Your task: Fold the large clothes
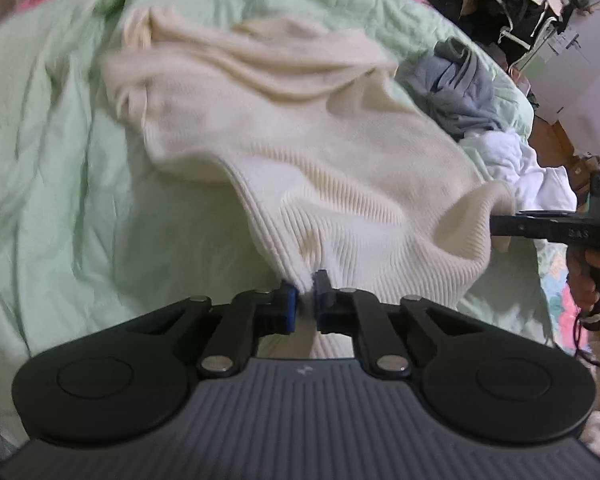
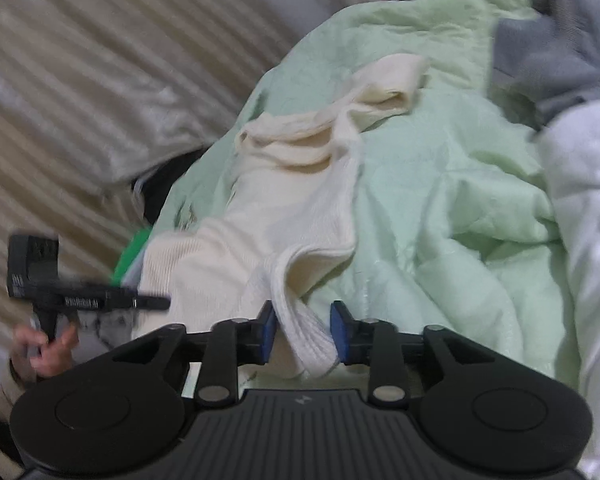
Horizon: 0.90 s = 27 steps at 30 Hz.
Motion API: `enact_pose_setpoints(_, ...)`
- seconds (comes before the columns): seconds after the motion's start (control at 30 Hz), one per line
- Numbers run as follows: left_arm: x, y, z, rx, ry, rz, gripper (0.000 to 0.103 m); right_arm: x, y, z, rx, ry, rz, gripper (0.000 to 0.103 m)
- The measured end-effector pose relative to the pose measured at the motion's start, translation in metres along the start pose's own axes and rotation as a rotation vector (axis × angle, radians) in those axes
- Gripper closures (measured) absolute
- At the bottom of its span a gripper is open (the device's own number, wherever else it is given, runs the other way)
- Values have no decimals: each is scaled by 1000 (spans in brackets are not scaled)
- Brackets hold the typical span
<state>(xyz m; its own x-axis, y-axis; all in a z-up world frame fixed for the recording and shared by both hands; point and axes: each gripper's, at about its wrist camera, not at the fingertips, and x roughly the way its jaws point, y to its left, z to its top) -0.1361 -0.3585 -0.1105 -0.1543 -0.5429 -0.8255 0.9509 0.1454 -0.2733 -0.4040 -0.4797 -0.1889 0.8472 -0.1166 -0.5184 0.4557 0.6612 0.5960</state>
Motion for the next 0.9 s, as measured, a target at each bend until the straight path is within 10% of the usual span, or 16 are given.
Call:
enact_pose_setpoints(0.3,6,72,65,-349,-244,-140,96,16,-41,94,204,-113,272,98)
enact_pose_setpoints(0.73,46,183,198,-730,-502,80,96,145,-59,286,263,-213,82,98)
enact_pose_setpoints(0.8,69,198,214,-753,-399,113,68,171,-63,300,271,-194,16,87)
enact_pose_setpoints(0.9,102,229,214,-862,-235,100,59,195,-69,302,277,-143,-130,70)
